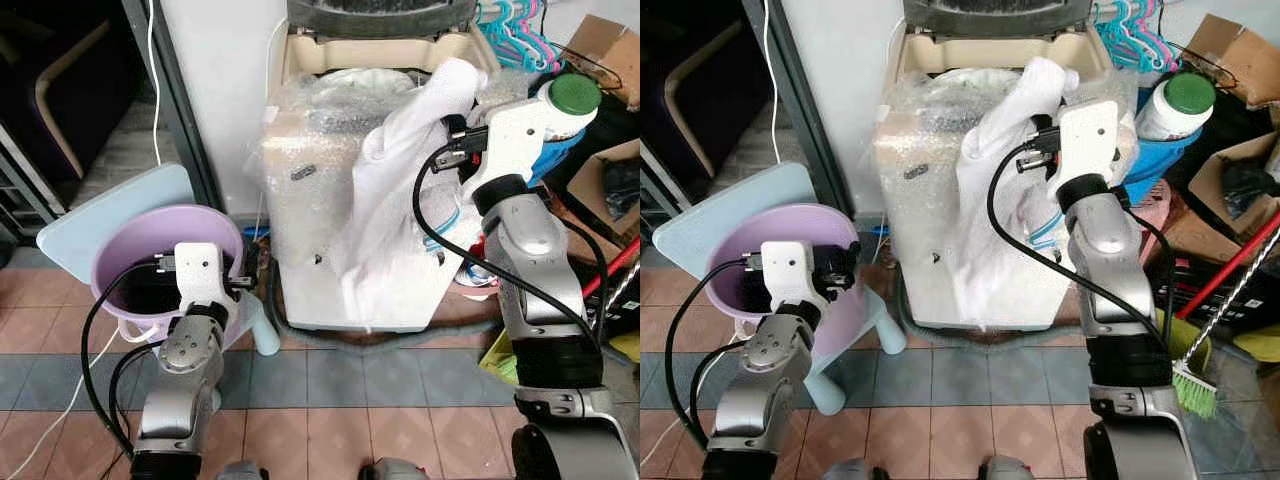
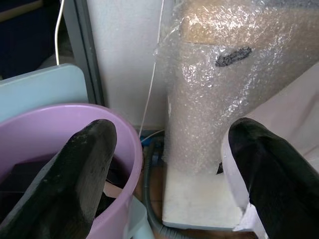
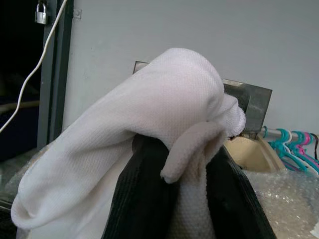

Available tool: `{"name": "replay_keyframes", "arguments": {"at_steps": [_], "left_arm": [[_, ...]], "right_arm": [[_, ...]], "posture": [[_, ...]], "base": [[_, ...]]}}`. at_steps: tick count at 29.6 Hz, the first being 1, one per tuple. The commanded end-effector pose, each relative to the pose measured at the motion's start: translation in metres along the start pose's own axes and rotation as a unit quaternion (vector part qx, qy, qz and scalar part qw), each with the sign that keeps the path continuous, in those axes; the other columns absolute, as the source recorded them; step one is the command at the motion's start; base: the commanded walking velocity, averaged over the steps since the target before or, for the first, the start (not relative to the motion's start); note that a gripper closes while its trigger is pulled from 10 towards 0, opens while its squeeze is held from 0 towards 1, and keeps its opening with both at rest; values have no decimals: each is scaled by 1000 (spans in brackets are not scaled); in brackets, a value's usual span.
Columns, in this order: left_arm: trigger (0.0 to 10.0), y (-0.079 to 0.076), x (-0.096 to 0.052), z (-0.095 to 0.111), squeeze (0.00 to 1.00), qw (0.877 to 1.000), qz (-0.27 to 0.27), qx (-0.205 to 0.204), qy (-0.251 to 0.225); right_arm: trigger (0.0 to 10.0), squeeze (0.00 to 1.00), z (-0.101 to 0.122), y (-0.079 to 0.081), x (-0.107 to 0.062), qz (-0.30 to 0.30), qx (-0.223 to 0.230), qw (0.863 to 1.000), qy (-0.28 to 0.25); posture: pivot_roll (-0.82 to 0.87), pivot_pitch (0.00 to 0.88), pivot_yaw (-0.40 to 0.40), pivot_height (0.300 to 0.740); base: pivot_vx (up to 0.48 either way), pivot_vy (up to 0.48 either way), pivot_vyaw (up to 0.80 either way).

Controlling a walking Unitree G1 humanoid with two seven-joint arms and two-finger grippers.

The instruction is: Clothes washing

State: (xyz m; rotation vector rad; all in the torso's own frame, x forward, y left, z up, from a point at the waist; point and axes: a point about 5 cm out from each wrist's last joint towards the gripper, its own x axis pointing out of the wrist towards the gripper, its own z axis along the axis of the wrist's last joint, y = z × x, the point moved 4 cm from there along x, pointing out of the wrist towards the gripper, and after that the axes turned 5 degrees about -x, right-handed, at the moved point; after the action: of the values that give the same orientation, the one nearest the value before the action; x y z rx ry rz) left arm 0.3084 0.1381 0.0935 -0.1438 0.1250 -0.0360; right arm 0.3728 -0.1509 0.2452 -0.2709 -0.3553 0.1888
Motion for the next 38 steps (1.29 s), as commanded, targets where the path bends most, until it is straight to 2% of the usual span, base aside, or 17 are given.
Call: {"name": "replay_keyframes", "arguments": {"at_steps": [1,7,11,19,25,30,33,34,35,37,38], "left_arm": [[10000,4,-1,0,0,1000,8,7,4],[10000,4,0,0,0,1000,8,10,6],[10000,4,0,-1,0,1000,6,13,9],[10000,5,1,0,0,1000,10,18,9],[10000,5,1,0,0,1000,10,17,9],[10000,5,1,0,0,1000,13,20,11],[10000,4,2,-1,0,1000,15,21,14],[10000,4,2,-2,0,999,16,24,16],[10000,4,2,-3,0,999,18,25,18],[10000,4,2,-4,0,999,24,25,19],[10000,5,2,-4,0,999,26,24,18]], "right_arm": [[10000,0,20,5,4,11,1,999,-39],[10000,0,19,3,6,5,8,999,-42],[10000,0,23,-8,11,-10,4,999,-46],[10000,0,40,-37,32,-54,-11,996,-66],[10000,0,56,-46,48,-56,-35,994,-85],[10000,0,70,-54,62,-66,-35,992,-99],[10000,0,104,-73,79,-87,-48,986,-132],[10000,0,119,-83,84,-101,-53,983,-146],[10000,0,145,-101,88,-133,-48,976,-167],[10000,0,172,-122,87,-173,-47,965,-191],[10000,0,178,-127,86,-183,-49,962,-197]], "posture": [[16,81,27,740],[13,81,31,740],[11,81,31,740],[19,77,32,740],[24,76,26,740],[27,75,24,740],[24,75,23,740],[23,74,20,740],[24,74,15,740],[30,72,1,740],[31,73,-2,740]], "base": [[469,0,569],[469,0,554],[469,0,128],[469,0,0],[471,0,0],[468,0,0],[255,0,0],[0,0,0],[0,0,0],[0,0,0],[0,0,0]]}}
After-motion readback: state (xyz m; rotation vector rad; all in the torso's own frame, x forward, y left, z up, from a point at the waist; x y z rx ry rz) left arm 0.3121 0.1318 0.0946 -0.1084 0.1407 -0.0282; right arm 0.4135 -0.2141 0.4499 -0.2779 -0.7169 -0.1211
